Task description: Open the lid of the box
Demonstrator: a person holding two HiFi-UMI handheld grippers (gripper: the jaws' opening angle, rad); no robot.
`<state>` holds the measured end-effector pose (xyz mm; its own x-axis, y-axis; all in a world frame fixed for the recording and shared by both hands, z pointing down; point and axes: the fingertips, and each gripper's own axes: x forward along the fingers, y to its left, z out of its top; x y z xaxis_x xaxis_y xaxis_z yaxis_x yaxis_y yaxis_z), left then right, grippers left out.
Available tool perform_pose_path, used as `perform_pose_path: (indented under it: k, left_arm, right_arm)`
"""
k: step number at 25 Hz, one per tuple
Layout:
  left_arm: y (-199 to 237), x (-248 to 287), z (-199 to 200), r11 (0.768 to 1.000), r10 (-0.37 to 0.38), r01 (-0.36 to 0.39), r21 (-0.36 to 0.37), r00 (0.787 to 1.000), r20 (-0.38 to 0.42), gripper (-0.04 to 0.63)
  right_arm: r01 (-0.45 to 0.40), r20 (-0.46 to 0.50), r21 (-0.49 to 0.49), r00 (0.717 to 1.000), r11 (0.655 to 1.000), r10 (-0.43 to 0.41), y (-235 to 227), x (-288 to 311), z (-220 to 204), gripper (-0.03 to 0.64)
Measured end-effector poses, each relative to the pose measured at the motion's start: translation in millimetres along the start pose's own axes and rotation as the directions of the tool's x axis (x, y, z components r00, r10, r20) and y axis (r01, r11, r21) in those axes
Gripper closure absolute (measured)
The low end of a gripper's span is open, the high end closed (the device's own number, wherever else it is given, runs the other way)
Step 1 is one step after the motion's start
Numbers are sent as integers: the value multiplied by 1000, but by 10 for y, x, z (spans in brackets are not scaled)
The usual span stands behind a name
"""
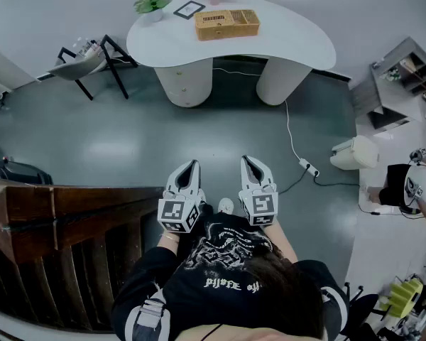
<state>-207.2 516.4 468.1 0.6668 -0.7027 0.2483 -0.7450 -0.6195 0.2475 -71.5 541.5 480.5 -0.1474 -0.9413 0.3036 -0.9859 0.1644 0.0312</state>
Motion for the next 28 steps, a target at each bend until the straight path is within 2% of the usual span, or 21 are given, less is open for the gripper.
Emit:
perform_pose_path:
  k: [8, 12, 18, 20, 24, 28]
  left_arm:
    - [120, 26, 72, 999, -15, 14, 35, 1000, 20, 571]
    - [355, 64, 177, 999, -16, 13, 48, 999, 51, 571]
    - [667, 168, 356, 997, -65, 60, 50, 994, 90, 571]
    - [758, 213, 377, 997, -75, 71, 43, 993, 93, 571]
    - [891, 213, 439, 991, -129, 131, -15, 985, 112, 571]
    - [1036, 226, 440, 990, -142, 143, -4, 984, 104, 571]
  right_arm:
    - [44, 28, -13, 999, 999, -44, 17, 98, 117, 592]
    - [85, 63, 31, 994, 996, -87, 3, 198, 211, 591]
    - [109, 82, 18, 991, 994, -110, 100, 458, 345, 591]
    - [122, 88, 23, 988, 992, -123, 128, 528, 355, 591]
    - [136, 80, 43, 987, 990, -139, 229, 641, 310, 591]
    - [115, 67, 50, 991, 992, -118, 400, 729, 234, 591]
